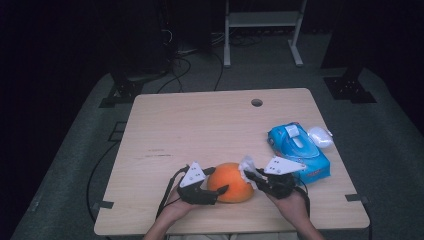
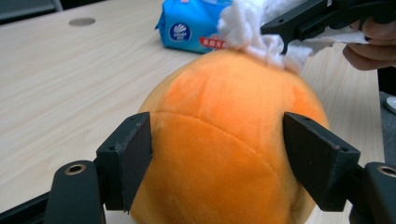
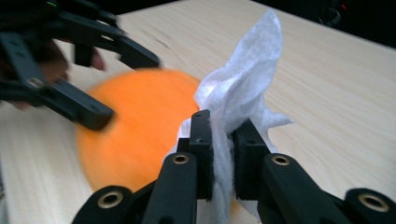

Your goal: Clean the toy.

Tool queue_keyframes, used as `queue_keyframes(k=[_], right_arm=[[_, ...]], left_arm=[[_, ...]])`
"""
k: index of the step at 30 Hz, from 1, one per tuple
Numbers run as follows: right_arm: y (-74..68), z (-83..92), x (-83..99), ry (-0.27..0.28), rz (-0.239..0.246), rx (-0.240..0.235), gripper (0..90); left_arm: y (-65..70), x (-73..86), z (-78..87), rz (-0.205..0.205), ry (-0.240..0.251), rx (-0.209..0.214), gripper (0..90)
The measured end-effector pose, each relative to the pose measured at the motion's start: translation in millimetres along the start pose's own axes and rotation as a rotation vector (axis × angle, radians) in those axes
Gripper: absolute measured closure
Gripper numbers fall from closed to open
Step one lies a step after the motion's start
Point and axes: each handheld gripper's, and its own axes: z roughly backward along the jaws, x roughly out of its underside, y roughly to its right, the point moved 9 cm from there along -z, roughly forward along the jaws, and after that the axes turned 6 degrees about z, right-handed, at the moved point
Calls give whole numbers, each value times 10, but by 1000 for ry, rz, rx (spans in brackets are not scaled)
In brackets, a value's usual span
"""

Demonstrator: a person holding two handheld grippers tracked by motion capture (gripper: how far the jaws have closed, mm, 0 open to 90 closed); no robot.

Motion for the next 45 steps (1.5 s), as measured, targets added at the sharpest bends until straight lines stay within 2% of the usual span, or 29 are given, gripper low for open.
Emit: queue_keyframes(k=[2, 3, 4, 6, 7, 8, 10, 13, 15, 18, 20, 22, 25, 27, 28, 30, 32, 34, 37, 39, 41, 43, 45], right_arm=[[44, 11, 37, -2, -25, 3, 797], [39, 6, 36, -1, -32, 1, 797], [18, -9, 20, 7, -22, 0, 797], [-51, -32, -37, 30, 0, -15, 797], [-103, -40, -78, 46, 14, -36, 797], [-135, -47, -101, 49, 26, -38, 796], [-138, -50, -95, 35, 45, -22, 796], [-55, -40, -19, 19, -4, -19, 797], [50, -35, 69, -9, -41, 4, 797], [91, -37, 119, -13, -104, -8, 796], [18, -22, 19, 18, -90, -20, 796], [-96, -7, -90, 54, -62, -51, 796], [-179, -41, -92, 39, -19, -54, 797], [-123, -60, -26, 27, -55, -53, 797], [-62, -65, 20, 15, -73, -38, 797], [39, -80, 104, -15, -77, 1, 797], [87, -90, 149, -32, -99, 3, 797], [82, -76, 110, -18, -102, -3, 796], [-5, -43, -20, 30, -71, -30, 795], [-56, -53, -29, 26, -53, -51, 795], [-71, -70, 24, 11, -49, -81, 796], [-84, -67, 46, 7, -38, -101, 796], [-129, -50, 30, 14, -10, -129, 796]], left_arm=[[8, -23, 8, 7, 8, 7, 252], [18, -58, 10, -6, 23, 4, 227], [45, -114, 16, -26, 53, 4, 198], [81, -173, 8, -35, 88, 5, 188], [86, -165, -14, -42, 82, -2, 193], [83, -136, -35, -53, 67, -12, 214], [63, -95, -51, -34, 57, -13, 248], [23, -80, -39, -19, 45, -29, 270], [-23, -66, -15, 1, 36, -41, 270], [-75, -43, 13, 31, 29, -44, 269], [-80, -37, 12, 29, 26, -47, 269], [-69, -39, 0, 27, 25, -49, 269], [-58, -29, -2, 18, 16, -51, 270], [-58, -23, -1, 21, 17, -53, 271], [-58, -22, -1, 21, 16, -54, 272], [-55, -20, 2, 19, 18, -50, 272], [-37, -21, 0, 25, 23, -38, 272], [-3, -20, 2, 22, 14, -14, 270], [69, -19, 10, 16, 7, 25, 250], [106, -32, 26, 15, 2, 58, 214], [103, -61, 47, 18, 13, 75, 181], [69, -94, 56, 19, 29, 60, 126], [40, -90, 30, 10, 23, 39, 86]])
